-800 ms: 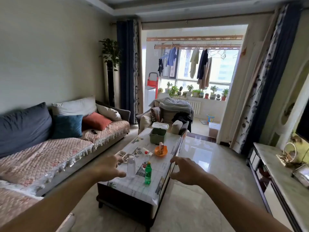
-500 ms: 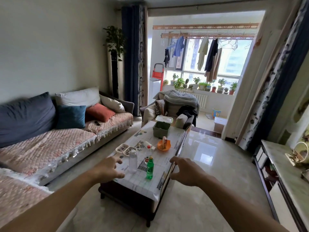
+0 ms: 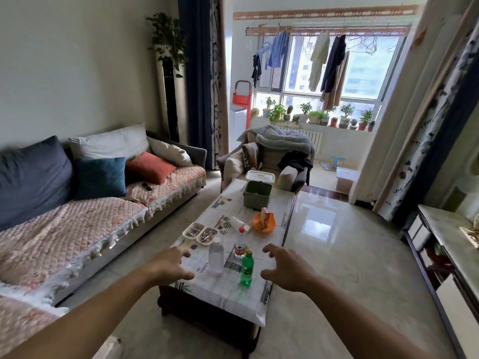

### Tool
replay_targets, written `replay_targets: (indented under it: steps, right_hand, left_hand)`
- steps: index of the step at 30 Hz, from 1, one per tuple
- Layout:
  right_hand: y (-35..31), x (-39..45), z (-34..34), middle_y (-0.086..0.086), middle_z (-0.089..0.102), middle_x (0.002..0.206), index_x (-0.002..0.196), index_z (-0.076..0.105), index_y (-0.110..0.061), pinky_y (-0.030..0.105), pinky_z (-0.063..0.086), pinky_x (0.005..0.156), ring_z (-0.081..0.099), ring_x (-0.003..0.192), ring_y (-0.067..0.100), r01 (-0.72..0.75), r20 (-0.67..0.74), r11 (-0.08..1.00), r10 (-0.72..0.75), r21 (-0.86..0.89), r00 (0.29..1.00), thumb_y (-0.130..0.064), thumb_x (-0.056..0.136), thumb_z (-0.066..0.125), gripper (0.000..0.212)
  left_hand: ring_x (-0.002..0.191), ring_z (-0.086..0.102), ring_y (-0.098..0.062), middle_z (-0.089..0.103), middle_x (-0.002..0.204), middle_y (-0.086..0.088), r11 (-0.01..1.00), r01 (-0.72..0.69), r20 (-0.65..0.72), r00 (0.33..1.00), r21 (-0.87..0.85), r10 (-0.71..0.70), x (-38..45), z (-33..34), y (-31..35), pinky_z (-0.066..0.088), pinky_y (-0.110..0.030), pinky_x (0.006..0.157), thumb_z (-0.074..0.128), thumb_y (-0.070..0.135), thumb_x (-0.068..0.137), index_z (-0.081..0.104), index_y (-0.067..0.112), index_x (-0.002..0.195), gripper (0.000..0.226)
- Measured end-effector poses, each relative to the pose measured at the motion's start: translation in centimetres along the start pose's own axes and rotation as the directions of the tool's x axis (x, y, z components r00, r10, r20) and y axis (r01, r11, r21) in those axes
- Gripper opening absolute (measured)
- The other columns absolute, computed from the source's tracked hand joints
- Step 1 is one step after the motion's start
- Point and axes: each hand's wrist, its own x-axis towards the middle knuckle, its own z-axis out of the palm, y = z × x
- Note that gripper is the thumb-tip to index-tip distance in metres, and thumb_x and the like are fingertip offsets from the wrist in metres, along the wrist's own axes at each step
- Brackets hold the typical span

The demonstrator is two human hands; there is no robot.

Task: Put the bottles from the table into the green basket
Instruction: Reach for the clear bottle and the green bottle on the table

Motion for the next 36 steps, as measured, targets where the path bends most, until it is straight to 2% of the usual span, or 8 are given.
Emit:
replay_targets:
  steps: [2,6,9,15,20,24,30,36]
  right_hand:
    - [-0.1,2.0,0.6,0.006,0.054,0.133,0.135,0.041,-0.021,0.026,0.047,0.084,0.054,0.112,0.020,-0.013,0.010,1.000,0.013,0.014,1.000,-0.031,0.083,0.070,0.060]
    - [0.6,5.9,1.9,0.005,0.052,0.136,0.137,0.039,-0.022,0.032,0.047,0.092,0.054,0.114,0.020,-0.044,0.040,0.999,0.043,0.026,0.998,-0.031,0.083,0.070,0.063]
    - [2.0,9.1,2.5,0.005,0.053,0.133,0.135,0.040,-0.020,0.030,0.048,0.091,0.055,0.110,0.019,-0.045,0.055,0.998,0.043,0.033,0.998,-0.032,0.082,0.070,0.062]
    - [6.6,17.4,3.5,0.004,0.054,0.132,0.135,0.041,-0.022,0.036,0.048,0.098,0.052,0.116,0.019,-0.040,0.118,0.998,0.035,0.038,0.992,-0.034,0.079,0.071,0.065]
    - [10.7,24.4,4.1,0.001,0.055,0.132,0.135,0.041,-0.024,0.037,0.047,0.100,0.052,0.118,0.018,-0.016,0.169,1.000,0.012,0.024,0.986,-0.034,0.076,0.072,0.067]
    - [13.6,28.7,5.1,-0.001,0.051,0.136,0.135,0.040,-0.027,0.036,0.046,0.102,0.050,0.120,0.017,-0.005,0.196,0.999,-0.004,0.048,0.981,-0.032,0.075,0.073,0.069]
    - [17.7,33.1,8.6,0.000,0.050,0.138,0.138,0.035,-0.025,0.035,0.045,0.102,0.049,0.121,0.019,-0.060,0.221,0.995,0.042,0.076,0.974,-0.040,0.070,0.075,0.081]
    - [21.2,36.6,14.6,-0.004,0.049,0.137,0.137,0.033,-0.030,0.038,0.045,0.103,0.049,0.121,0.016,-0.155,0.283,0.975,0.105,0.159,0.953,-0.047,0.063,0.079,0.089]
  left_hand:
    - [0.103,0.059,-0.021,0.059,0.128,-0.010,1.000,0.010,0.007,1.000,-0.009,-0.010,2.1,-0.4,-0.9,0.049,-0.033,0.088,0.079,0.036,0.071,0.050,0.013,0.132,0.071]
    - [0.106,0.058,-0.021,0.057,0.128,-0.009,0.997,0.019,0.005,1.000,-0.073,-0.019,6.3,-0.1,-2.0,0.050,-0.037,0.092,0.080,0.035,0.069,0.047,0.015,0.133,0.075]
    - [0.110,0.056,-0.021,0.056,0.129,-0.011,0.993,0.035,0.025,0.999,-0.109,-0.032,9.8,0.6,-2.2,0.049,-0.034,0.092,0.081,0.034,0.068,0.044,0.016,0.136,0.080]
    - [0.110,0.055,-0.021,0.053,0.132,-0.013,0.984,0.079,0.049,0.996,-0.160,-0.072,18.2,2.3,-1.9,0.049,-0.032,0.091,0.081,0.033,0.069,0.040,0.016,0.138,0.082]
    - [0.101,0.056,-0.018,0.055,0.127,-0.011,0.974,0.148,0.044,0.989,-0.171,-0.143,24.9,3.1,-1.5,0.047,-0.027,0.082,0.082,0.034,0.068,0.042,0.017,0.137,0.081]
    - [0.105,0.056,-0.020,0.056,0.126,-0.009,0.962,0.196,0.025,0.980,-0.189,-0.195,29.2,4.3,-1.5,0.051,-0.034,0.090,0.083,0.036,0.064,0.043,0.018,0.137,0.085]
    - [0.125,0.047,-0.025,0.044,0.143,-0.011,0.937,0.225,0.056,0.974,-0.267,-0.218,34.7,7.3,-2.5,0.045,-0.038,0.100,0.084,0.030,0.064,0.032,0.015,0.143,0.096]
    - [0.130,0.043,-0.027,0.039,0.148,-0.011,0.914,0.283,0.073,0.959,-0.291,-0.274,40.5,11.2,-6.2,0.043,-0.040,0.102,0.089,0.036,0.054,0.026,0.019,0.145,0.112]
